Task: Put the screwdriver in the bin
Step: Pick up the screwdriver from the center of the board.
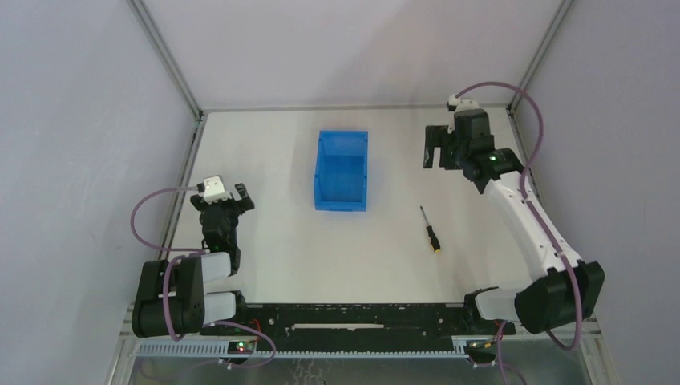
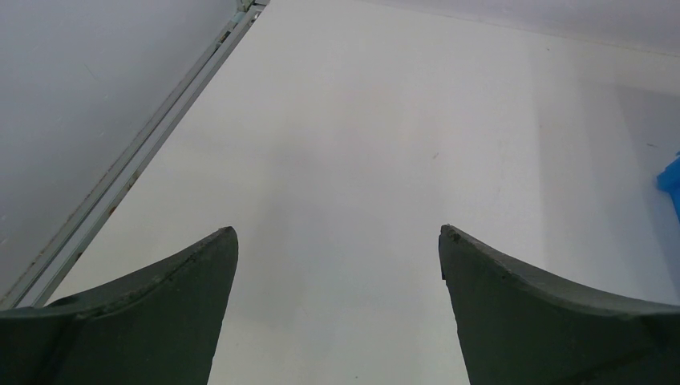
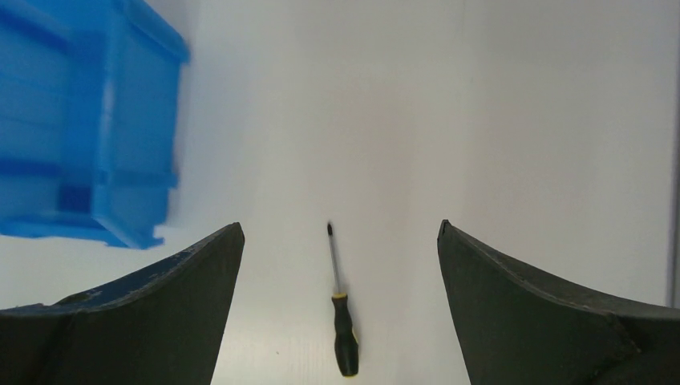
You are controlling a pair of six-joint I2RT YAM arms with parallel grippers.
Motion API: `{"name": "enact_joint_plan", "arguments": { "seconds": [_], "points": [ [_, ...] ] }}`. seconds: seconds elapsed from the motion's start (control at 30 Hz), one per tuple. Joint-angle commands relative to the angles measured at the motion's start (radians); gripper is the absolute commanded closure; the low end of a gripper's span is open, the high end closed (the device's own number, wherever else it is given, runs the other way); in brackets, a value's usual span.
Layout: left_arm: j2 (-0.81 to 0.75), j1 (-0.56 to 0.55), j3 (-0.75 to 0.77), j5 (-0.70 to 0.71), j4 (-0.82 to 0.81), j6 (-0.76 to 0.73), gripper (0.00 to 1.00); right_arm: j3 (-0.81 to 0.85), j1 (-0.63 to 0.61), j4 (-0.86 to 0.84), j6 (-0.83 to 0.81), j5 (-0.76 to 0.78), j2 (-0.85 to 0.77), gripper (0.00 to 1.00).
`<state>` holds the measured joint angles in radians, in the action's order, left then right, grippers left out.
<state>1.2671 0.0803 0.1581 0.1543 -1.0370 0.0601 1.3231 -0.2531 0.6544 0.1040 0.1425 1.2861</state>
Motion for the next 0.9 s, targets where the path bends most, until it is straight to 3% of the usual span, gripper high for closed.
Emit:
{"name": "enact_joint_plan", "arguments": {
  "seconds": [0.0,0.47,0.67,0.87],
  "points": [
    [-0.008,-0.008,0.029,0.011,-0.030,-0.022,0.00,-0.084,0.020,-0.044,0.030,-0.035,0.051,0.00],
    [-0.008,-0.008,0.028,0.011,-0.031,-0.022,0.00,-0.369,-0.022,-0.078,0.093,-0.069,0.177,0.06],
    [-0.008,-0.008,0.030,0.011,-0.031,-0.023,0.00,-0.415,-0.023,-0.068,0.108,-0.106,0.228,0.15],
    [-0.008,-0.008,0.029,0.011,-0.031,-0.023,0.00,-0.435,-0.034,-0.046,0.123,-0.117,0.285,0.34]
  ]
}}
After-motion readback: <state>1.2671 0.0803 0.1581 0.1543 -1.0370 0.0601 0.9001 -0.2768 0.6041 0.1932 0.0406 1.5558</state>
